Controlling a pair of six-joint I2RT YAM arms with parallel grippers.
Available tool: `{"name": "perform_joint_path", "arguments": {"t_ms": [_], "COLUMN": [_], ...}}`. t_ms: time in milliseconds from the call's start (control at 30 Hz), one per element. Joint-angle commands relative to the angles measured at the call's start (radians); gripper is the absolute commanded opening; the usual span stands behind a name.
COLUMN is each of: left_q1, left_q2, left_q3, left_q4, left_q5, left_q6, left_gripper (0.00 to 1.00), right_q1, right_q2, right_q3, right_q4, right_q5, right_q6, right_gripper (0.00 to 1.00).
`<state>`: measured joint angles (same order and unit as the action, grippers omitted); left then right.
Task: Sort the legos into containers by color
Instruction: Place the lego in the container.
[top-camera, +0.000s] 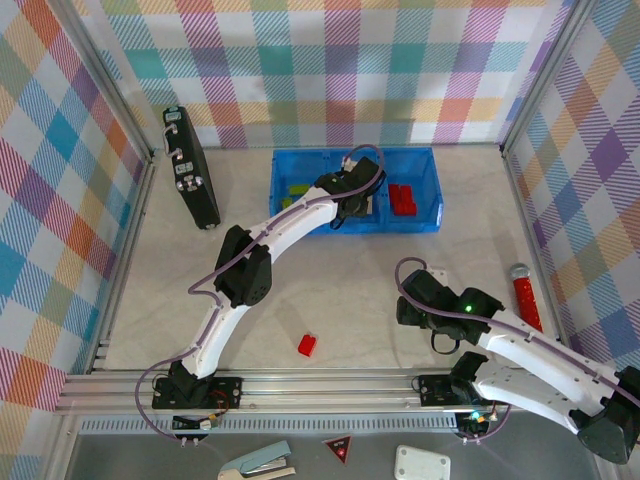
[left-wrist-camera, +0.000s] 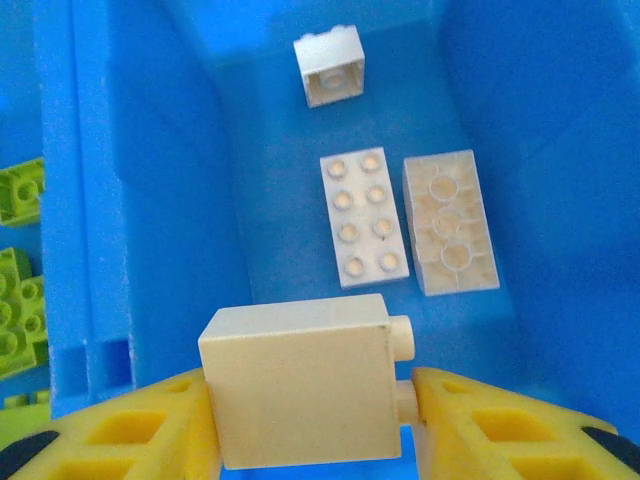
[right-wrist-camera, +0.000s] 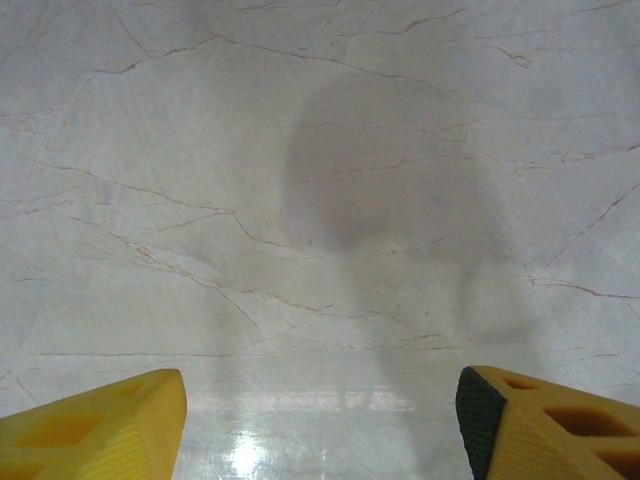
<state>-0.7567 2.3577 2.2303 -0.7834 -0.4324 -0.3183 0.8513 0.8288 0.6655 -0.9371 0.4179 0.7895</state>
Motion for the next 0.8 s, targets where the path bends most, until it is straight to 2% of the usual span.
{"name": "perform_joint_path", "arguments": {"t_ms": [0,300,767], "left_q1": [0.004,0.004,-0.001], "left_q2": [0.03,0.022,-0.076], "left_q3": [0.028,0.025,-0.064], "left_q4": [0.039,0.035,0.064], "left_q5": [-0.049,-0.044,0.036], "left_q6": [0.032,0.029,0.018], "left_gripper": [0.49,0.56,0.56], "right_q1": [0.0,0.0,0.0], "right_q2": [-0.02,-0.041,-0.041], "right_q3": [-0.002,-0.009,-0.013], "right_q4": [-0.02,-0.016,-0.003], "right_q5": [-0.006,-0.004,-0.01], "right_q6": [0.008,0.007,0.001], "right_gripper": [0.73,0.72,0.72]}}
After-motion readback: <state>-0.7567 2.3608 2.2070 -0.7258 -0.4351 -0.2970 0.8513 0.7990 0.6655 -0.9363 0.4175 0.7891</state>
